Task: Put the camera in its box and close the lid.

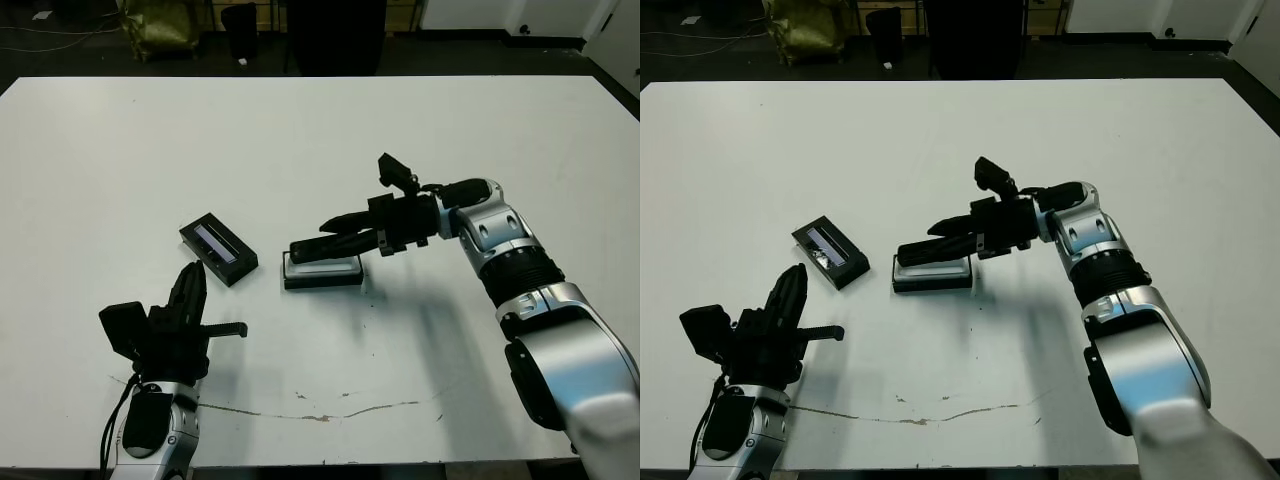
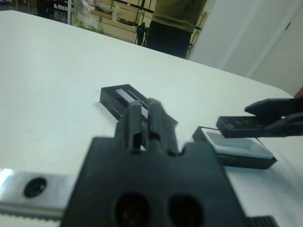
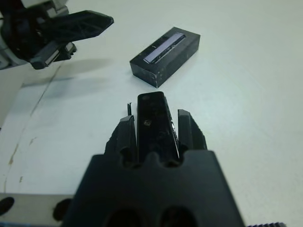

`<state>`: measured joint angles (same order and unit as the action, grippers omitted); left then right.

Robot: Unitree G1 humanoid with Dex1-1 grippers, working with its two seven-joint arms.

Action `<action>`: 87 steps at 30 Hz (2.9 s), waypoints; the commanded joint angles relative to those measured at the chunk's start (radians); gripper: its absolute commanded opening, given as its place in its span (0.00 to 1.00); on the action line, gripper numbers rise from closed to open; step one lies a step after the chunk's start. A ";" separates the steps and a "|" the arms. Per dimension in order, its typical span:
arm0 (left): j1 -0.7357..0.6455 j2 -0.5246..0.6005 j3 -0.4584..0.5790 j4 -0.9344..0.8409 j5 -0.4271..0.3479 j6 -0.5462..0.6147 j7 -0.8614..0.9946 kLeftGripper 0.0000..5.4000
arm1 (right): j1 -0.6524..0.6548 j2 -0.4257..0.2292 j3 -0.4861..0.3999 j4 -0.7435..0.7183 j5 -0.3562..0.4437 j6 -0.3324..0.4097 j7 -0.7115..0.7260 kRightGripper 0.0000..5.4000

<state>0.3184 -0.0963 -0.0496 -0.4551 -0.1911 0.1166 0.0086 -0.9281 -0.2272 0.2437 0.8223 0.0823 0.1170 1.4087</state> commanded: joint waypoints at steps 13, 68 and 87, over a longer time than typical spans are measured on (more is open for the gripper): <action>0.023 0.004 -0.004 0.027 0.015 -0.012 -0.001 0.00 | 0.020 -0.001 0.006 0.021 -0.018 -0.020 -0.023 0.13; 0.021 0.002 -0.013 0.019 0.020 0.015 0.007 0.00 | 0.071 0.070 0.091 0.051 -0.112 -0.134 -0.121 0.16; 0.019 0.008 -0.014 0.026 0.009 0.010 -0.011 0.00 | 0.045 0.037 0.089 0.070 -0.140 -0.286 -0.108 0.93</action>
<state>0.3231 -0.0927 -0.0665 -0.4468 -0.1811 0.1179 0.0003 -0.8883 -0.1786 0.3307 0.8791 -0.0487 -0.1589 1.2918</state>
